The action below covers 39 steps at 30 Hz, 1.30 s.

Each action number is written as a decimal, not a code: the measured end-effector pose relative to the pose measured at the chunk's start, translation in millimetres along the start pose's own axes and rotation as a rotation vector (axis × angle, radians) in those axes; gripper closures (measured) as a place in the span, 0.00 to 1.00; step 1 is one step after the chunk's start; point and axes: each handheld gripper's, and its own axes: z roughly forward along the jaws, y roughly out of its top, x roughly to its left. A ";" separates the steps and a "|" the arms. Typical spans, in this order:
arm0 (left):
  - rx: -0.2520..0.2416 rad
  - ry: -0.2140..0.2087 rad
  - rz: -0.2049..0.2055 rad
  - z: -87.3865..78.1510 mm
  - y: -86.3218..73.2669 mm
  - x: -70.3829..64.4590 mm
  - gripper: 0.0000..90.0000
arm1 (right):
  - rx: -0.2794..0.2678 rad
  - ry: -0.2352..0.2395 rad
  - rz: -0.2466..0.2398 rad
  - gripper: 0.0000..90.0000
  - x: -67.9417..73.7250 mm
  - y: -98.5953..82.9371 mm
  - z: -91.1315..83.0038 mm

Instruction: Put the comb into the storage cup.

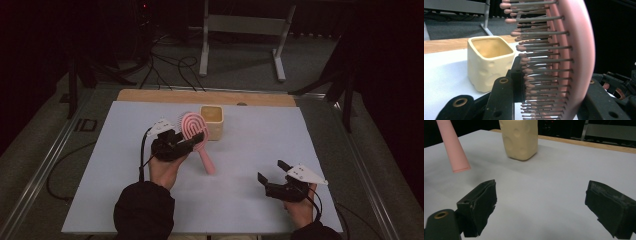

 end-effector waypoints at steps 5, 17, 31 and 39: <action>-0.003 0.011 0.004 -3.4 2.2 2.8 0.72 | 0.004 0.002 0.000 0.11 0.9 -1.3 0.9; -0.002 0.029 0.017 -6.5 6.8 6.7 0.72 | 0.006 0.003 0.003 0.11 0.5 -2.5 1.5; -0.009 0.049 0.041 -6.8 15.6 9.6 0.72 | 0.013 0.002 0.010 0.11 -0.7 -3.6 1.7; -0.009 0.059 0.057 -7.4 21.2 11.5 0.72 | 0.010 0.002 0.010 0.11 -1.3 -3.7 1.4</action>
